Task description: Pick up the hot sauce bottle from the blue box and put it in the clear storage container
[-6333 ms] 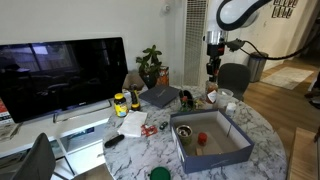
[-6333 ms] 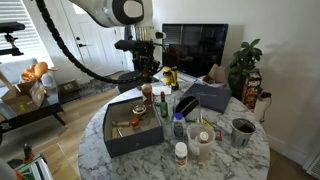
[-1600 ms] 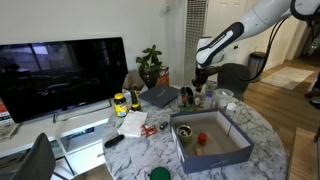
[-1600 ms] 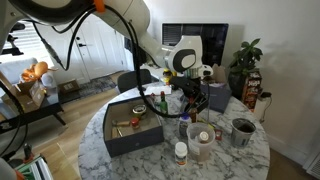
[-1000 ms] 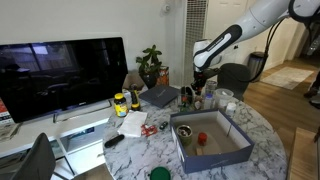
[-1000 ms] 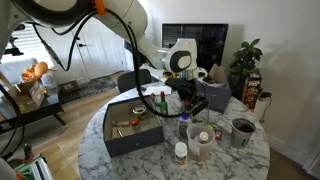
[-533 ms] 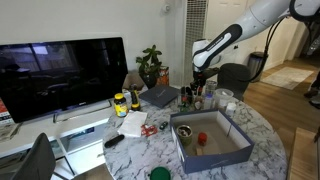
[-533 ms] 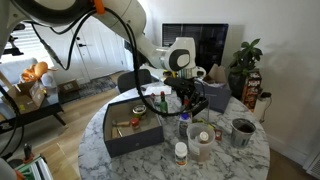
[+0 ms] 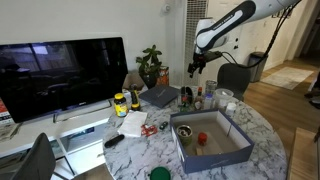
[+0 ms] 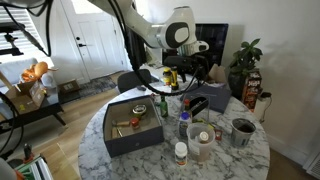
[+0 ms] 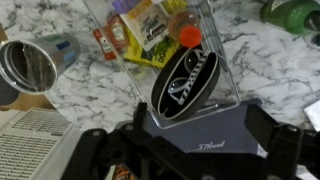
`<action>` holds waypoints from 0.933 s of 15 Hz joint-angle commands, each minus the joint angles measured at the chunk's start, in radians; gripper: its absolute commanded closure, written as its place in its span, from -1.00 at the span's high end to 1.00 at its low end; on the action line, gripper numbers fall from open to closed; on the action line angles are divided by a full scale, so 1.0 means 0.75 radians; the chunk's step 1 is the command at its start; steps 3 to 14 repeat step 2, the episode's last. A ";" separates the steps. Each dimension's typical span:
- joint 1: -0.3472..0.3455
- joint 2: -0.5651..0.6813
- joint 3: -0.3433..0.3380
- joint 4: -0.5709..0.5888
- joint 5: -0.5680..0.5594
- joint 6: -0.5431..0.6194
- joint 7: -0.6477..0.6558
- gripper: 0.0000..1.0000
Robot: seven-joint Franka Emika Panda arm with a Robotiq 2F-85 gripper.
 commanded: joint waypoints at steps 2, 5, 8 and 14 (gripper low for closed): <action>-0.024 -0.111 0.031 -0.061 0.061 0.046 -0.141 0.98; -0.024 -0.111 0.031 -0.061 0.061 0.046 -0.141 0.98; -0.024 -0.111 0.031 -0.061 0.061 0.046 -0.141 0.98; -0.024 -0.111 0.031 -0.061 0.061 0.046 -0.141 0.98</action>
